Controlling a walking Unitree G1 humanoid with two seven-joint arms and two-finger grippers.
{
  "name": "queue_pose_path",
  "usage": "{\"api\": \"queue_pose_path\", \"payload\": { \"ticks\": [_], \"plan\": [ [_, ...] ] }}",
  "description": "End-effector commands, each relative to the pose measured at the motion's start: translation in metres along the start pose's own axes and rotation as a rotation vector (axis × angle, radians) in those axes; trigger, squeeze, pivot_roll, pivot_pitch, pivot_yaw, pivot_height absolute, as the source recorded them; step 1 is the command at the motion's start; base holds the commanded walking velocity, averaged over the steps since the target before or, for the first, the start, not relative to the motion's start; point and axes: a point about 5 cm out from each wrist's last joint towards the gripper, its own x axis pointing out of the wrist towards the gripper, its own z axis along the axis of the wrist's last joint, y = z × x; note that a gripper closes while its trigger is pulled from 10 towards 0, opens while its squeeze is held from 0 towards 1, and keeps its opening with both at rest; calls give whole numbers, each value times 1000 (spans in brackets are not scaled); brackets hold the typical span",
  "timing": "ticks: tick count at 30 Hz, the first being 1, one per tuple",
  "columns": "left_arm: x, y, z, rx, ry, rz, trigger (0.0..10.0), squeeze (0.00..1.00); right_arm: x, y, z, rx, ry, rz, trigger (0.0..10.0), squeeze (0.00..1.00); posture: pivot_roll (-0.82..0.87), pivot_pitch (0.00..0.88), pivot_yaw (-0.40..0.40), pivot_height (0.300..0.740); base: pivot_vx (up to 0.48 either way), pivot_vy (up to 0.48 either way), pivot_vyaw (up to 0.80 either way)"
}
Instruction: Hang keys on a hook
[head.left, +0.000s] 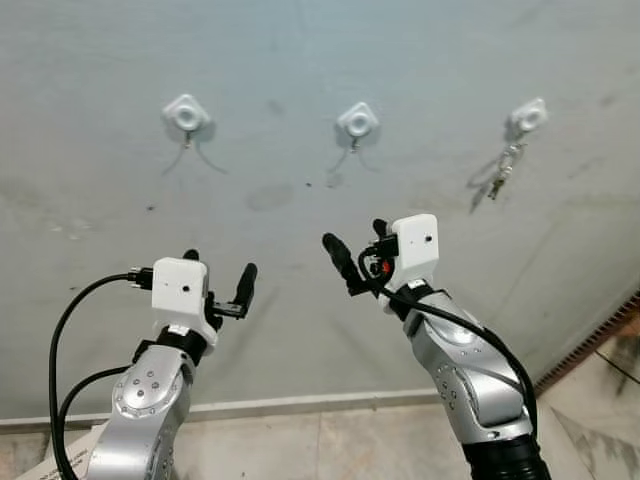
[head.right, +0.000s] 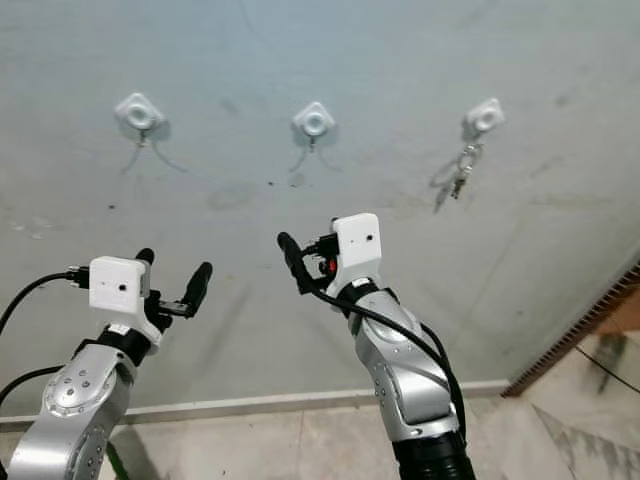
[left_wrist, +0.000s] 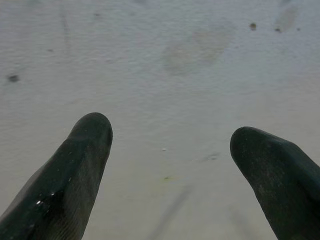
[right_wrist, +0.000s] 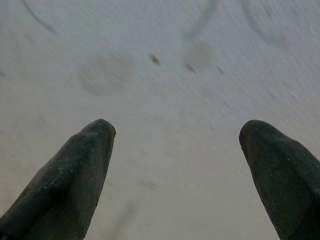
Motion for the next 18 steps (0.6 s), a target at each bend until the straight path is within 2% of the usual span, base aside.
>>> {"api": "queue_pose_path", "payload": {
  "ticks": [1, 7, 16, 18],
  "plan": [
    [3, -7, -1, -6, 3, -29, 10000, 0, -2, -5, -2, -5, 29, -16, 10000, 0, 84, 0, -8, 740, 0, 0, 0],
    [6, -6, -1, -15, 3, -30, 10000, 0, -3, -6, -4, -1, 34, -20, 10000, 0, 76, 0, -4, 740, 0, 0, 0],
    [7, -8, -1, -23, 0, -37, 10000, 0, -1, -6, -2, -3, 46, -23, 10000, 0, 72, 0, -6, 740, 0, 0, -692],
    [7, -8, -1, -24, 0, -29, 10000, 0, -1, -6, -3, 35, 51, -20, 10000, 0, 72, 0, -8, 740, 0, 0, -681]
  ]
}}
